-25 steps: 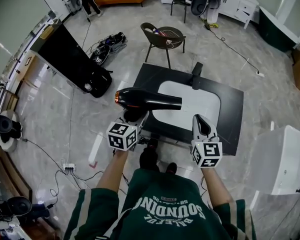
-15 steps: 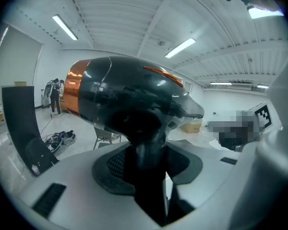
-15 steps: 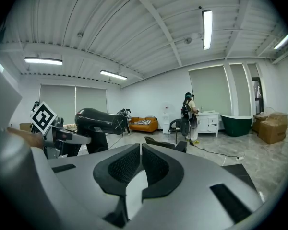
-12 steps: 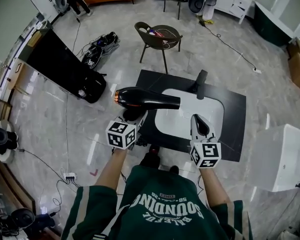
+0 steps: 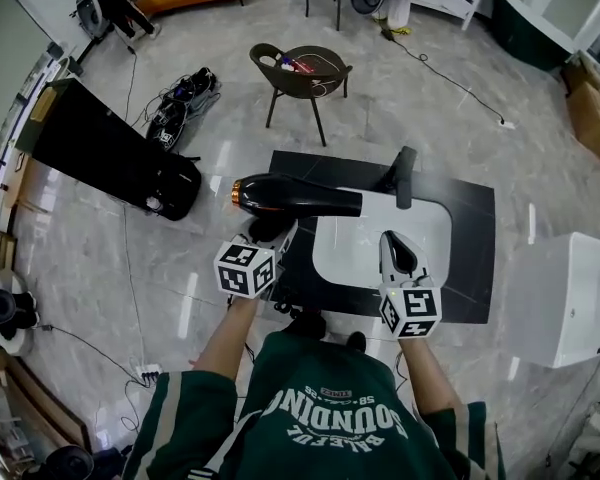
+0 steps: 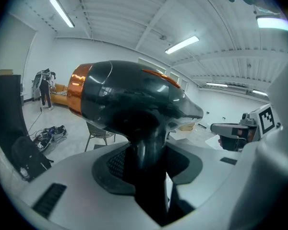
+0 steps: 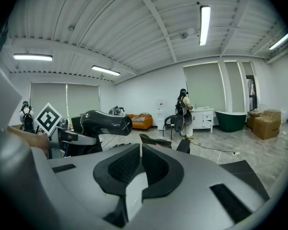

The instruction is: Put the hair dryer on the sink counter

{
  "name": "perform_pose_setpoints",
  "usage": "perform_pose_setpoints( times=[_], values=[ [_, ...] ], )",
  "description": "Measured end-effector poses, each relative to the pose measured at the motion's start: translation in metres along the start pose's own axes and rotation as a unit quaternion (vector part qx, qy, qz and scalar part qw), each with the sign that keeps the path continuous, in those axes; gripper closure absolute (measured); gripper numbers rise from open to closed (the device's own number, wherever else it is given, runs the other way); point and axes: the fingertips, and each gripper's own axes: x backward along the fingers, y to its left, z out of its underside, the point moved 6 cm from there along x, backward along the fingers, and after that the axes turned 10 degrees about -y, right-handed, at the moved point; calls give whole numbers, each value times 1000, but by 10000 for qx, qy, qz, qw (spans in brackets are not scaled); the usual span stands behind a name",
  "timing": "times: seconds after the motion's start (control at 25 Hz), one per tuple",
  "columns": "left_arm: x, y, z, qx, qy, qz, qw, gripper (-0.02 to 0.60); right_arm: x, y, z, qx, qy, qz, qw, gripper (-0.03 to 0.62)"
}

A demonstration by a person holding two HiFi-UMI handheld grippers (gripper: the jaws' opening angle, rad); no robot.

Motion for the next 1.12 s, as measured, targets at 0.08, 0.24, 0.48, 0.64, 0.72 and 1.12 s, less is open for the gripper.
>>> perform_pose_setpoints(
  times=[0.08, 0.24, 0.48, 0.64, 0.72, 1.12],
  values=[
    [-10, 7, 1, 28, 49, 46, 10000, 414, -7, 0, 1, -27, 23, 68, 10000, 549],
    [-27, 16, 1, 62, 62, 126, 9999, 414, -17, -2, 7, -63, 74, 184, 9998, 549],
    [-53, 27, -1, 144, 62, 193, 9997, 414, -29, -11, 15, -117, 205, 324, 9992, 549],
    [-69, 37, 1, 224, 123, 219, 9994, 416, -38, -15, 17, -137, 279, 393, 9987, 549],
    [-75, 42, 4, 276, 152, 238, 9992, 416, -43, -15, 19, -147, 324, 412, 9985, 549],
    [-106, 63, 22, 534, 400, 282, 9974, 416, -61, -20, 30, -200, 512, 546, 9970, 549]
  ],
)
